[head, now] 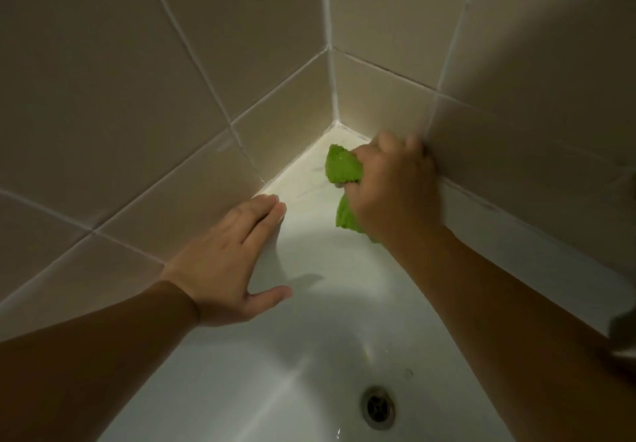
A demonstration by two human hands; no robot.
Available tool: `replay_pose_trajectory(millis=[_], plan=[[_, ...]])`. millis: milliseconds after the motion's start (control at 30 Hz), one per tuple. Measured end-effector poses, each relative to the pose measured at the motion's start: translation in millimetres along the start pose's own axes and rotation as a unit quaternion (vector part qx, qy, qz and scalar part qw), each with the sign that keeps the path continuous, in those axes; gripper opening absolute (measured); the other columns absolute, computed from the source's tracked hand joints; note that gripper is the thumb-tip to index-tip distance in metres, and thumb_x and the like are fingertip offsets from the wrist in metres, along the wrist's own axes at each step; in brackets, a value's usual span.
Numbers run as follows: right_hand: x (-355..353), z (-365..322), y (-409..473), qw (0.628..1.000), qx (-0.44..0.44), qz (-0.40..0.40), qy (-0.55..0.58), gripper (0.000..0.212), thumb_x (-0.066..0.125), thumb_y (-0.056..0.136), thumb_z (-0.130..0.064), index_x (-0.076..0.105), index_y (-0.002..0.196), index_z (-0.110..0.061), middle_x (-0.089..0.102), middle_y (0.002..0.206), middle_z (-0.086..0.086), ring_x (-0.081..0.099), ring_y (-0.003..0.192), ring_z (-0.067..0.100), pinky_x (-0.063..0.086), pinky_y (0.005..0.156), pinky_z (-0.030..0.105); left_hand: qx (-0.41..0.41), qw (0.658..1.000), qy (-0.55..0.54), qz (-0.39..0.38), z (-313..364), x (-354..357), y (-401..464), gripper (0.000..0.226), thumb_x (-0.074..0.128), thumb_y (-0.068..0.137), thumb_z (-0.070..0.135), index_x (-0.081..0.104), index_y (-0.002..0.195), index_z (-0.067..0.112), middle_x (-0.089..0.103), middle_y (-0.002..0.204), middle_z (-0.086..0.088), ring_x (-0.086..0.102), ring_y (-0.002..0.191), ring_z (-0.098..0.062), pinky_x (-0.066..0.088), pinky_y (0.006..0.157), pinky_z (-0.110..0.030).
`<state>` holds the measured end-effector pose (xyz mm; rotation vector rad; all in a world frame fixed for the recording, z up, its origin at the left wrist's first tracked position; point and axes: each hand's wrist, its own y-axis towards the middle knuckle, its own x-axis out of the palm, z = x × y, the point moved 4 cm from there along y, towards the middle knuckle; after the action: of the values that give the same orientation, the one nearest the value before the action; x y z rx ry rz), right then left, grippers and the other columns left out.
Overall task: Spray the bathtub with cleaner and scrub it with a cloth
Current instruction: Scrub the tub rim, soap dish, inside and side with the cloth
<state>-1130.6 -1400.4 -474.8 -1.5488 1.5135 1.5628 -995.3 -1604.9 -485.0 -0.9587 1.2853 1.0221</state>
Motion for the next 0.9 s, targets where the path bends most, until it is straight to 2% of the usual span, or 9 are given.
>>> replay_pose_trajectory(millis=[67,133,200,367,433,533,700,800,900], plan=[[-0.2,-7.1,7.4,1.000,-0.006,0.004,0.005,0.026,0.059,0.081,-0.041,0.068,0.093,-0.020,0.056,0.101,0.003,0.046,0.092,0.034,0.035,0.075,0.040,0.001,1.000,0.002,0.003,-0.3,0.4,1.8,0.113,0.057,0.081,0.080,0.020,0.162,0.011,0.026,0.163,-0.010,0.029,0.150,-0.028,0.032,0.120,-0.041],[5.2,-18.8,18.3,0.999,-0.028,-0.038,0.020,0.024,0.059,0.086,-0.043,0.068,0.096,-0.024,0.055,0.105,0.000,0.046,0.097,0.031,0.037,0.081,0.041,0.004,1.000,0.004,0.005,0.2,0.2,4.9,0.113,0.057,0.081,0.080,0.021,0.162,0.010,0.027,0.163,-0.010,0.029,0.150,-0.027,0.029,0.121,-0.038],[8.4,-18.7,16.4,0.995,-0.062,-0.061,0.049,0.031,0.052,0.085,-0.047,0.070,0.101,-0.027,0.055,0.106,-0.003,0.045,0.098,0.029,0.040,0.084,0.041,0.003,1.000,0.003,0.007,0.2,1.4,7.4,0.112,0.058,0.082,0.079,0.022,0.161,0.009,0.028,0.163,-0.011,0.029,0.150,-0.028,0.031,0.121,-0.040],[-7.8,20.1,-12.4,0.993,-0.079,-0.003,0.092,0.040,0.047,0.079,-0.048,0.073,0.094,-0.021,0.061,0.098,0.001,0.044,0.084,0.029,0.040,0.072,0.039,0.009,1.000,0.002,0.021,0.7,2.9,12.1,0.107,0.055,0.085,0.077,0.025,0.160,0.007,0.031,0.161,-0.014,0.034,0.149,-0.033,0.039,0.117,-0.050],[-7.6,9.4,0.2,0.995,-0.079,-0.008,0.064,0.037,0.050,0.083,-0.047,0.072,0.094,-0.021,0.060,0.101,0.002,0.044,0.087,0.029,0.038,0.076,0.039,0.008,1.000,0.011,0.027,1.5,3.5,14.9,0.106,0.052,0.086,0.077,0.026,0.160,0.006,0.032,0.160,-0.015,0.035,0.147,-0.032,0.037,0.119,-0.046],[0.5,-11.7,10.5,0.993,-0.092,-0.070,0.023,0.029,0.057,0.090,-0.047,0.070,0.104,-0.025,0.056,0.111,-0.001,0.046,0.102,0.031,0.038,0.088,0.041,0.003,0.999,0.025,0.031,2.3,3.7,17.6,0.107,0.052,0.085,0.078,0.027,0.160,0.005,0.033,0.160,-0.015,0.034,0.147,-0.030,0.030,0.120,-0.037],[-19.4,34.1,-27.6,0.992,-0.110,0.005,0.067,0.031,0.052,0.084,-0.044,0.068,0.092,-0.018,0.057,0.096,0.004,0.038,0.081,0.026,0.032,0.070,0.039,-0.011,0.999,0.026,0.036,4.0,3.1,17.7,0.109,0.052,0.083,0.079,0.027,0.160,0.007,0.033,0.160,-0.015,0.035,0.147,-0.032,0.034,0.120,-0.042],[-17.7,27.8,-17.6,0.994,-0.099,-0.027,0.044,0.036,0.049,0.082,-0.045,0.068,0.096,-0.018,0.057,0.099,0.004,0.043,0.086,0.030,0.038,0.074,0.042,-0.021,0.999,0.030,0.032,3.4,6.3,18.2,0.109,0.055,0.083,0.079,0.024,0.161,0.009,0.032,0.161,-0.014,0.036,0.146,-0.033,0.039,0.117,-0.048],[-18.7,23.1,-18.8,0.993,-0.099,-0.047,0.036,0.034,0.049,0.082,-0.045,0.068,0.096,-0.021,0.057,0.100,0.002,0.045,0.090,0.032,0.041,0.077,0.043,-0.022,0.998,0.030,0.042,4.0,6.8,20.0,0.108,0.056,0.083,0.077,0.029,0.160,0.007,0.035,0.159,-0.015,0.038,0.145,-0.033,0.038,0.118,-0.045]])
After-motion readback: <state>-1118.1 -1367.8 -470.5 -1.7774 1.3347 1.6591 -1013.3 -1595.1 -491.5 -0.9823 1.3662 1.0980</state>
